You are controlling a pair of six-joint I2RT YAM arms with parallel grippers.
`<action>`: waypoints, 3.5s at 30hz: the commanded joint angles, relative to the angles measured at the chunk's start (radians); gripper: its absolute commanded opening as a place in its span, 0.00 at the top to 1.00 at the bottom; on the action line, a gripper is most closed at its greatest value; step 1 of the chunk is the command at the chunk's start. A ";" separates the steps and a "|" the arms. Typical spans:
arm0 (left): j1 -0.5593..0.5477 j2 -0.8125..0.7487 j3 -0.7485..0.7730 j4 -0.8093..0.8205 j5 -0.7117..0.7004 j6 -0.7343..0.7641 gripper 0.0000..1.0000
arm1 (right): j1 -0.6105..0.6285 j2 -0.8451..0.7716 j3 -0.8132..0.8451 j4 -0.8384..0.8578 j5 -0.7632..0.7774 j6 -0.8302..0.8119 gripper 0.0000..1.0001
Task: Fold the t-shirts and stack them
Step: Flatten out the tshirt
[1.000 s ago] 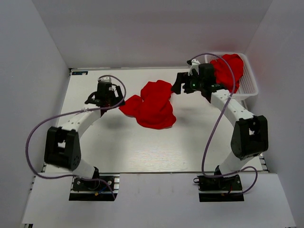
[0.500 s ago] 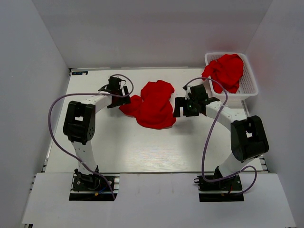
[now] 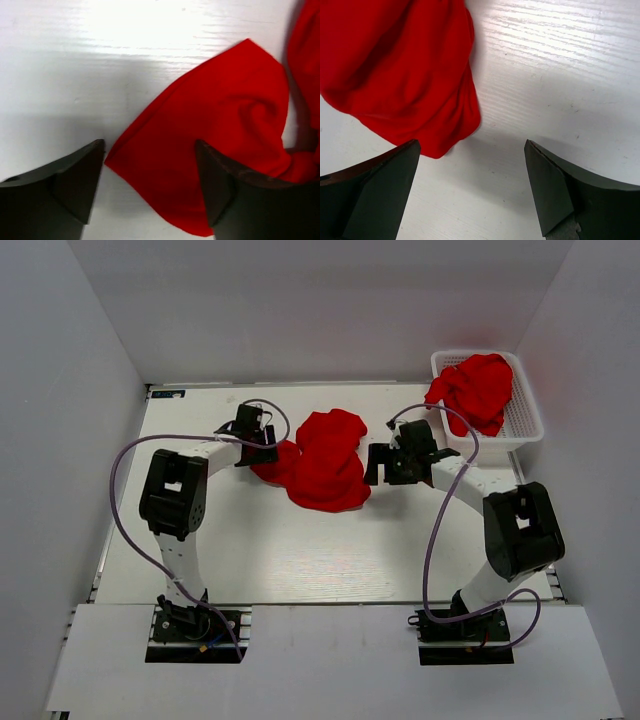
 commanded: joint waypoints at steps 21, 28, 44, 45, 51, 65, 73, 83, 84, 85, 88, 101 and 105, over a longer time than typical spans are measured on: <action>-0.019 -0.280 -0.302 0.198 0.064 -0.039 1.00 | 0.114 0.184 0.077 0.092 0.058 -0.156 0.24; -0.009 -0.371 -0.345 0.269 0.100 -0.048 1.00 | 0.116 0.204 0.094 0.152 -0.006 -0.145 0.98; -0.011 -0.685 -0.106 0.504 -0.067 0.093 1.00 | 0.103 -0.170 0.429 0.014 0.368 -0.223 1.00; -0.011 -0.696 -0.082 0.504 -0.077 0.107 1.00 | 0.103 -0.176 0.478 0.016 0.389 -0.243 1.00; -0.011 -0.782 0.052 0.524 -0.126 0.208 1.00 | 0.106 -0.231 0.669 0.051 0.364 -0.382 1.00; -0.002 -0.778 0.184 0.547 -0.066 0.311 1.00 | 0.105 -0.268 0.841 0.123 0.279 -0.550 1.00; 0.007 -0.422 0.439 0.484 -0.117 0.346 1.00 | 0.067 0.075 1.059 0.138 0.330 -0.533 1.00; 0.040 -0.053 1.193 0.281 -0.052 0.394 1.00 | 0.008 0.215 1.287 0.370 0.178 -0.481 1.00; 0.040 -0.079 1.167 0.302 -0.052 0.394 1.00 | 0.005 0.200 1.284 0.356 0.140 -0.479 1.00; 0.040 -0.155 1.085 0.316 -0.063 0.403 1.00 | 0.004 0.182 1.290 0.336 0.112 -0.485 1.00; 0.040 -0.297 0.822 0.370 -0.063 0.424 1.00 | -0.005 0.106 1.179 0.250 0.089 -0.515 1.00; 0.018 -1.038 -0.431 0.033 -0.157 -0.098 1.00 | 0.008 -0.174 0.363 -0.162 -0.174 -0.510 0.79; 0.018 -1.061 -0.454 -0.194 -0.112 -0.181 0.00 | 0.008 -0.165 0.299 -0.242 -0.305 -0.528 0.24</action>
